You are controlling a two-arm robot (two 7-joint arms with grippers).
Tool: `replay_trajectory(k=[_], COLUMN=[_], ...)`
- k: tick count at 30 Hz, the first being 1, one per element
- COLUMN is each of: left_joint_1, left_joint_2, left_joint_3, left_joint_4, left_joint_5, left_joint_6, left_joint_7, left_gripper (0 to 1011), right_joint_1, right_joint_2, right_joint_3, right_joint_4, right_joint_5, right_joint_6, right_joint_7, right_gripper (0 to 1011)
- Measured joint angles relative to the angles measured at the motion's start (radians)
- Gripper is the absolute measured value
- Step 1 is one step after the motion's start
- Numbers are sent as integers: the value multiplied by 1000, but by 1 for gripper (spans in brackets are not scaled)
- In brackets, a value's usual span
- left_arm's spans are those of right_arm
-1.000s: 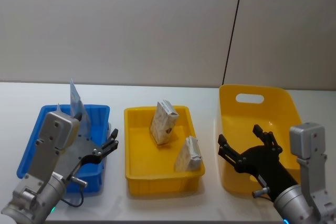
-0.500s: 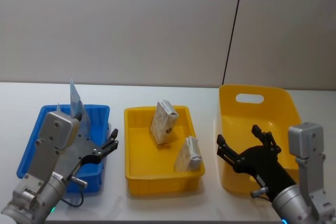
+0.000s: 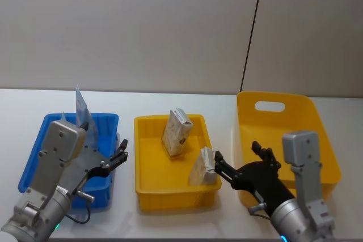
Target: Bimanual collaborative sorting of washing and personal care products
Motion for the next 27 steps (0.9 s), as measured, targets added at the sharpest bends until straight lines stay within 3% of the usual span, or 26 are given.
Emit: replay_trajectory(k=[14, 27], left_joint_1=[0, 0], left_joint_2=[0, 0], left_joint_3=[0, 0], left_joint_4=[0, 0], left_joint_5=[0, 0], left_joint_6=[0, 0], left_joint_7=[0, 0], left_gripper=[1001, 1001], right_joint_1=[35, 86], right_joint_2=[-89, -152], right_joint_3=[-19, -17], right_joint_4=[54, 141], right_joint_5=[-8, -6], right_joint_6=[129, 176], right_joint_7=[-72, -97], right_gripper=[1004, 1004])
